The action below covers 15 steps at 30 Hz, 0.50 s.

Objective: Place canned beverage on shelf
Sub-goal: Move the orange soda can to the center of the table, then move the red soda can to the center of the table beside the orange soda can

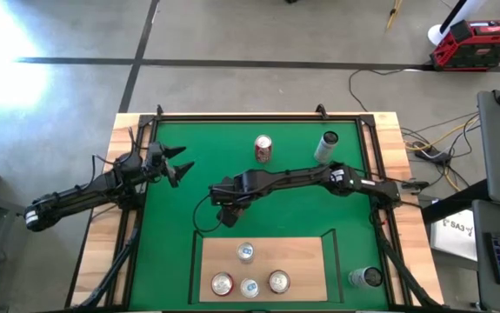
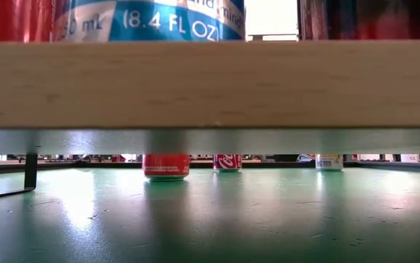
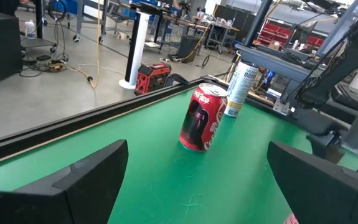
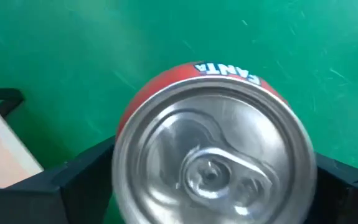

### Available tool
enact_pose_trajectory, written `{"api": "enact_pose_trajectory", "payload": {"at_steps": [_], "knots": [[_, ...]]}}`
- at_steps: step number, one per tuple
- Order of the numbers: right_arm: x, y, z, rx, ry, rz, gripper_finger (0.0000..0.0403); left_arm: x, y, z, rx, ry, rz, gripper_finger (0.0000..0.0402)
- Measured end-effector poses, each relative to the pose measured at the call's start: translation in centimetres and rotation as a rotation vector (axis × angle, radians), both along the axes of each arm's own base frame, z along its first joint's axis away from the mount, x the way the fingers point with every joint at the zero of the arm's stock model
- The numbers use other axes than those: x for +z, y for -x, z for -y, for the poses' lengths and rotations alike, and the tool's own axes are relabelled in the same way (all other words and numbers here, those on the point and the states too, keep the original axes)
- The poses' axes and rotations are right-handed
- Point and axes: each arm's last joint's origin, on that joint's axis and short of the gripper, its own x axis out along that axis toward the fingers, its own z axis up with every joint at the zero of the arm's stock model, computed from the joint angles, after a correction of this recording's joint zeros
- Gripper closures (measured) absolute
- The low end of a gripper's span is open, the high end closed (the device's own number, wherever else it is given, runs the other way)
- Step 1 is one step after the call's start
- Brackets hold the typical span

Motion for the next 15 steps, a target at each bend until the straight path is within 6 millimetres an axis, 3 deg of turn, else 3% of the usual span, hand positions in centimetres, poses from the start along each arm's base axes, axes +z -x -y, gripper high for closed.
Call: {"api": "enact_pose_trajectory", "payload": {"at_steps": [8,15], "knots": [[1.4,0.6,-0.4,0.006,0.001,0.01,0.0021,0.0,0.0,0.0,0.001,0.0,0.0,0.0032],[4.2,3.4,-0.3,-0.065,-0.023,-0.095,0.0021,0.0,0.0,0.0,0.0,0.0,0.0,0.0032]]}}
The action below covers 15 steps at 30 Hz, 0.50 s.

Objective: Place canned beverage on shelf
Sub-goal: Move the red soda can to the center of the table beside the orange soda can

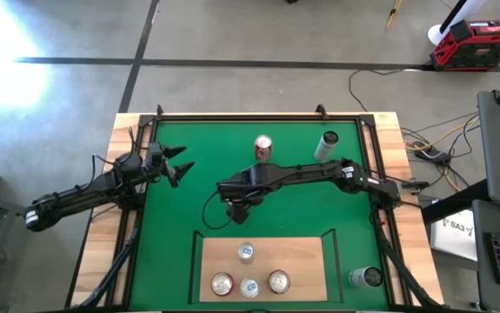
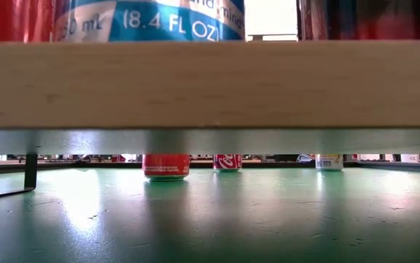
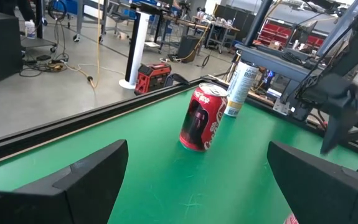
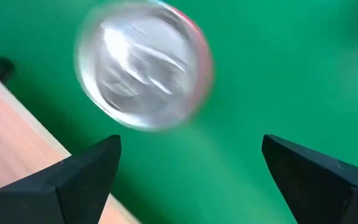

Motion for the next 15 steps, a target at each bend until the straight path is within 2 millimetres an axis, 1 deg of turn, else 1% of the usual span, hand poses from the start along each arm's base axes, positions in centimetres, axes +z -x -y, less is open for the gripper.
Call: {"api": "enact_pose_trajectory", "payload": {"at_steps": [5,7,10,13,15], "knots": [[1.8,2.5,0.2,-0.051,-0.014,-0.131,0.0021,0.0,0.0,0.0,0.0,0.0,0.0,0.0032],[2.4,2.7,0.7,-0.06,-0.015,-0.108,0.0024,0.0,0.0,0.0,0.0,0.0,0.0,0.0032],[3.9,3.4,3.0,-0.135,0.018,-0.072,0.0034,0.0,0.0,0.0,0.001,0.0,0.0,0.0032],[5.4,4.2,6.0,-0.301,0.066,-0.021,0.0045,0.0,0.0,0.0,0.0,0.0,0.0,0.0032],[5.8,4.6,7.8,-0.411,0.05,-0.007,0.0048,0.0,0.0,0.0,0.0,0.0,-0.001,0.0032]]}}
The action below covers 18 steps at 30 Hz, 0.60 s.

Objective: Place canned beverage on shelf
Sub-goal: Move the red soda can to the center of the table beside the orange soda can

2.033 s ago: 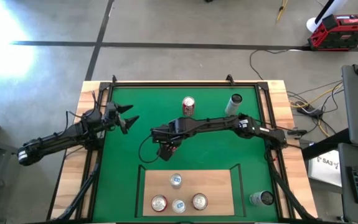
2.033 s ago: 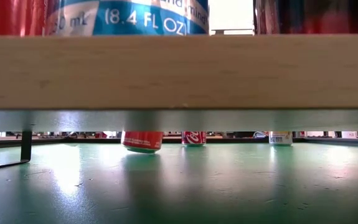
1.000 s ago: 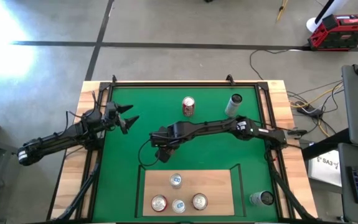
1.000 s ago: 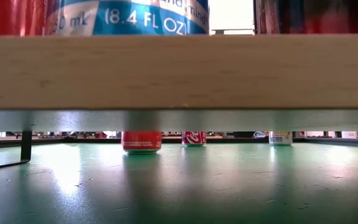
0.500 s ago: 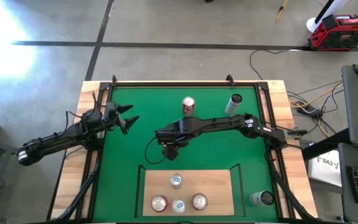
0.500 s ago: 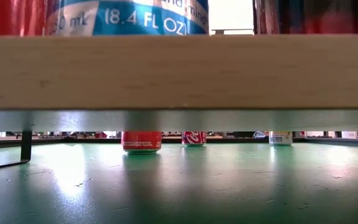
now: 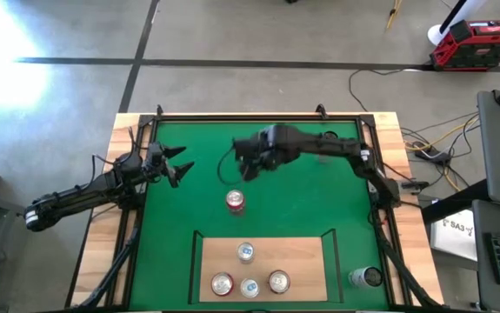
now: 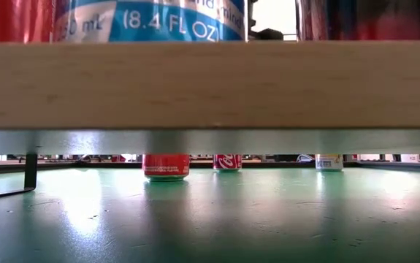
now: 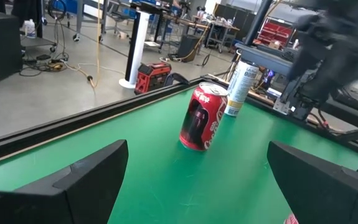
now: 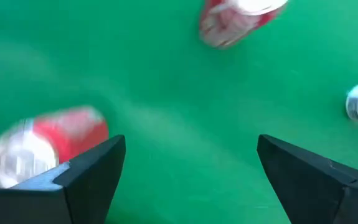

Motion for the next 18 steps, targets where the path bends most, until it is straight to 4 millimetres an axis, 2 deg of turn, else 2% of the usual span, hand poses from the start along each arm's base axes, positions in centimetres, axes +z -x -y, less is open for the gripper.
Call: {"api": "enact_pose_trajectory", "payload": {"at_steps": [3,7,13,18], "knots": [[0.0,0.3,2.0,-0.134,-0.043,0.017,0.0048,0.0,0.0,0.0,0.001,0.0,0.001,0.0032],[-0.3,0.4,4.0,-0.209,-0.051,0.025,0.0048,0.0,0.0,0.0,0.0,-0.001,0.001,0.0032],[-2.5,-0.2,7.1,-0.313,-0.064,-0.008,0.0048,0.0,0.0,0.0,0.0,0.0,0.001,0.0032],[-3.9,-0.3,9.7,-0.359,-0.142,-0.012,0.0043,0.0,0.0,0.0,0.0,-0.001,0.001,0.0032]]}}
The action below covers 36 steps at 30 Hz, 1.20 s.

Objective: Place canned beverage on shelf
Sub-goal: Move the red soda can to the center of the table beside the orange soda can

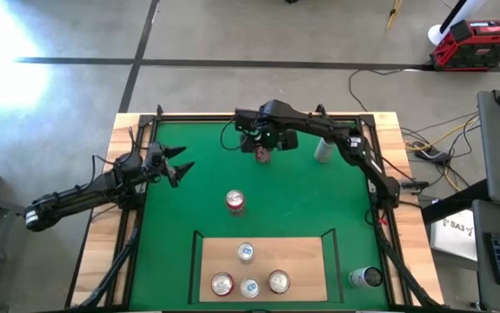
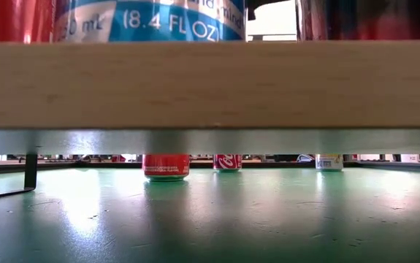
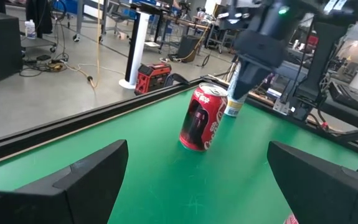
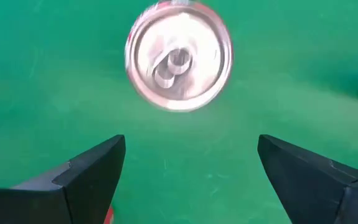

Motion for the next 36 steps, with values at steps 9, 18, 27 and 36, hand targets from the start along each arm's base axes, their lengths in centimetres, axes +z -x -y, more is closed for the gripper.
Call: {"api": "enact_pose_trajectory", "payload": {"at_steps": [9,18,27,36], "knots": [[-0.2,-0.4,1.4,-0.023,0.038,0.053,0.0014,0.0,0.0,0.0,0.0,0.0,0.0,0.0032],[-0.8,-0.3,2.4,-0.056,0.075,0.045,0.0014,0.0,0.0,0.0,0.0,0.0,0.0,0.0032],[-3.1,-0.2,4.2,-0.083,0.036,0.062,0.0014,0.0,0.0,0.0,0.0,0.0,0.0,0.0032],[-5.0,-0.2,4.9,-0.111,0.003,0.077,0.0016,0.0,0.0,0.0,0.0,0.0,0.0,0.0032]]}}
